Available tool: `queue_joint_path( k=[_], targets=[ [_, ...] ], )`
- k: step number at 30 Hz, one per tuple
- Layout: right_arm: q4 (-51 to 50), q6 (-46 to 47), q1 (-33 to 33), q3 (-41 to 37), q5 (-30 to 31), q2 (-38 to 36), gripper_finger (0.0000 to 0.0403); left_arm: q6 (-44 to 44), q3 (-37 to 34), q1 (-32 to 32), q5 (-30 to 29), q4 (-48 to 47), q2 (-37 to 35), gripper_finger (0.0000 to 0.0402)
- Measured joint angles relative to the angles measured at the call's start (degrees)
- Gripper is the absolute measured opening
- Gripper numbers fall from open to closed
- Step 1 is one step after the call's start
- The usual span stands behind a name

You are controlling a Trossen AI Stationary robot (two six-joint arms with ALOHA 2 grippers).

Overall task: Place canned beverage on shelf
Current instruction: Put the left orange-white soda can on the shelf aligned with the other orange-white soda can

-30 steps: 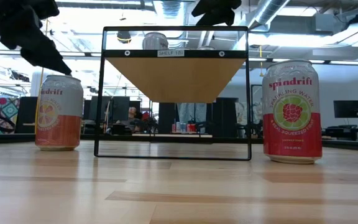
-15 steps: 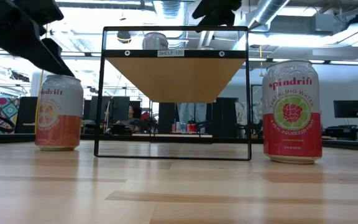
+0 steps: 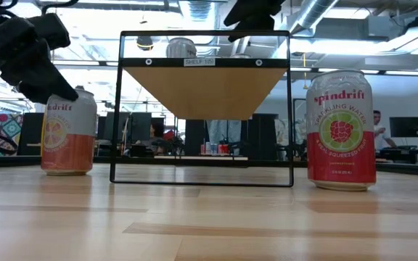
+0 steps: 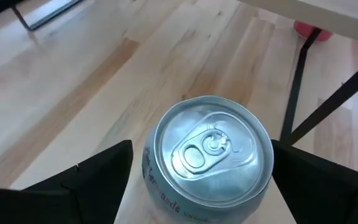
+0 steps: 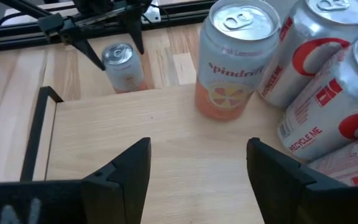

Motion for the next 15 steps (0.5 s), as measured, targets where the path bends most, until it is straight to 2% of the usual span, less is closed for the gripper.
queue_joint_path(
  k=[6,15],
  targets=[
    [0.0,0.2,-0.5,0.0,0.0,0.0,0.0244,2.3,-3.6,-2.0,-3.9,4.6,0.2,0.0352],
    [0.0,1.1,-2.4,0.0,0.0,0.0,0.0244,2.6,-12.0,-3.1,-4.8,17.7,5.7,0.0352]
  ],
)
